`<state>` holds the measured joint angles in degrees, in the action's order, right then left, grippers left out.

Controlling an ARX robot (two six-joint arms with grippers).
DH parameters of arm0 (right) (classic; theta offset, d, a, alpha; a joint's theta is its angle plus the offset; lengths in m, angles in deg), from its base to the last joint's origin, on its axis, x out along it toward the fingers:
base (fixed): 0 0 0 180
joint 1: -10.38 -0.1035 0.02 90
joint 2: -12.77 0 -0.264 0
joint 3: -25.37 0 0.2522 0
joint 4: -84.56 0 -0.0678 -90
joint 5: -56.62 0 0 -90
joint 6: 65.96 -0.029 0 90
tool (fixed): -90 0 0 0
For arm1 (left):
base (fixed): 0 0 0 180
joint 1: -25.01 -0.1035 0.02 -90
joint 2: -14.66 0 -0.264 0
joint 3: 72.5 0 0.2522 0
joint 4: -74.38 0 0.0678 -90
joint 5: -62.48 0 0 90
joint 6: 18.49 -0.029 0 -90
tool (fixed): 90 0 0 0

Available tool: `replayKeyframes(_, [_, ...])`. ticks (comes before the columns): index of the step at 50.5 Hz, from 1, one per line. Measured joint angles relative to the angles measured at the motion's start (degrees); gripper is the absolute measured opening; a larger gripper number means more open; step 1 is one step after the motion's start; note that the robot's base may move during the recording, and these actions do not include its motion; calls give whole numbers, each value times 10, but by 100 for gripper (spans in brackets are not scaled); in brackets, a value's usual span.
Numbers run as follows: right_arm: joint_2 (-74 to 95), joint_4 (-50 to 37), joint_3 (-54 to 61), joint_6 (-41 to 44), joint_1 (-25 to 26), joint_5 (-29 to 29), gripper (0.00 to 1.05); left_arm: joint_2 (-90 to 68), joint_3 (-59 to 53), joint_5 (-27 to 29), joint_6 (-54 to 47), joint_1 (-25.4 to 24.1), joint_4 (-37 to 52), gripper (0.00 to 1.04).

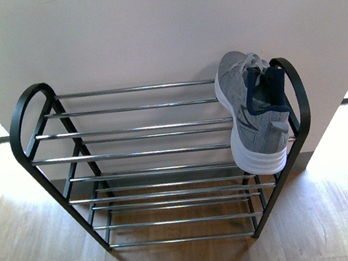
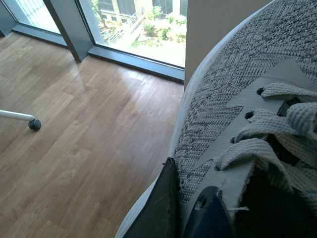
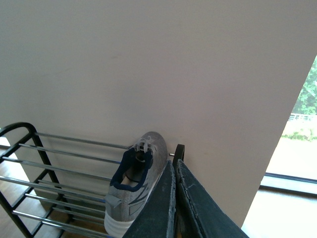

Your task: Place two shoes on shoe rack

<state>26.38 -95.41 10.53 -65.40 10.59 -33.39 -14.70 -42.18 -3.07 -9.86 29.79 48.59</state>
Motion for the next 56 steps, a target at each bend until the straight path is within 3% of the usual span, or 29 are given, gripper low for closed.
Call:
replayKeyframes(14, [-38,39,0,0,0,0,2,0,0,0,0,0,0,2])
replayKeyframes(20, [-111,128,0,0,0,0,2,0,0,0,0,0,0,2])
replayKeyframes(42, [-132,136,0,0,-1,0,2,0,0,0,0,0,0,2])
replayKeyframes(51, [-132,136,0,0,-1,0,35,0,0,0,0,0,0,2])
replayKeyframes(56, [-132,136,0,0,-1,0,48,0,0,0,0,0,0,2])
